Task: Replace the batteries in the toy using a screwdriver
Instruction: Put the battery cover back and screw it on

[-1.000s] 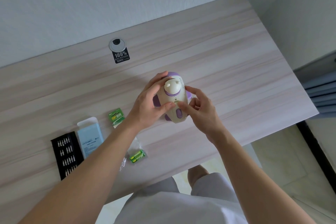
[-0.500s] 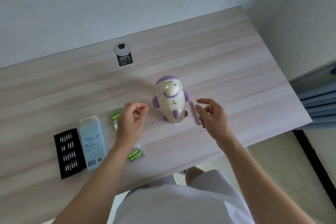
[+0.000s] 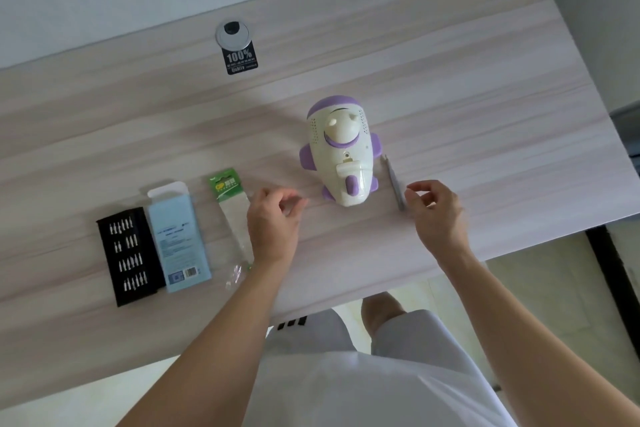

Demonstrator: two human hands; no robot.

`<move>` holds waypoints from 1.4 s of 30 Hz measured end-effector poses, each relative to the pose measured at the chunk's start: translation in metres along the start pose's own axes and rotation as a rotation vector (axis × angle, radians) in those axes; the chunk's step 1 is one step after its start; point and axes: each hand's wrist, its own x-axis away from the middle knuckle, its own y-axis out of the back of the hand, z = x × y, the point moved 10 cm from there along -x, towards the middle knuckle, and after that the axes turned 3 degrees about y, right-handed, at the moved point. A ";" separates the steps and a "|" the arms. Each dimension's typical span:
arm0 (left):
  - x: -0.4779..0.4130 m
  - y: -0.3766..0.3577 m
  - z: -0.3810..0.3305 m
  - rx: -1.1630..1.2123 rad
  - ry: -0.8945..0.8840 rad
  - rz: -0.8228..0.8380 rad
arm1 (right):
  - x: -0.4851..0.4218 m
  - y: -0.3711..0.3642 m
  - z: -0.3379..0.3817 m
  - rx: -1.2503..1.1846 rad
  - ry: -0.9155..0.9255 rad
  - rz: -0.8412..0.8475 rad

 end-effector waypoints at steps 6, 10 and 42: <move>0.006 0.004 0.003 0.057 -0.041 -0.116 | -0.003 -0.001 0.000 -0.034 0.004 -0.019; 0.007 0.001 0.003 0.046 -0.074 -0.119 | -0.005 -0.002 -0.001 -0.033 0.000 -0.016; 0.005 0.058 -0.013 0.679 0.287 0.034 | 0.002 -0.011 0.036 0.222 0.062 0.049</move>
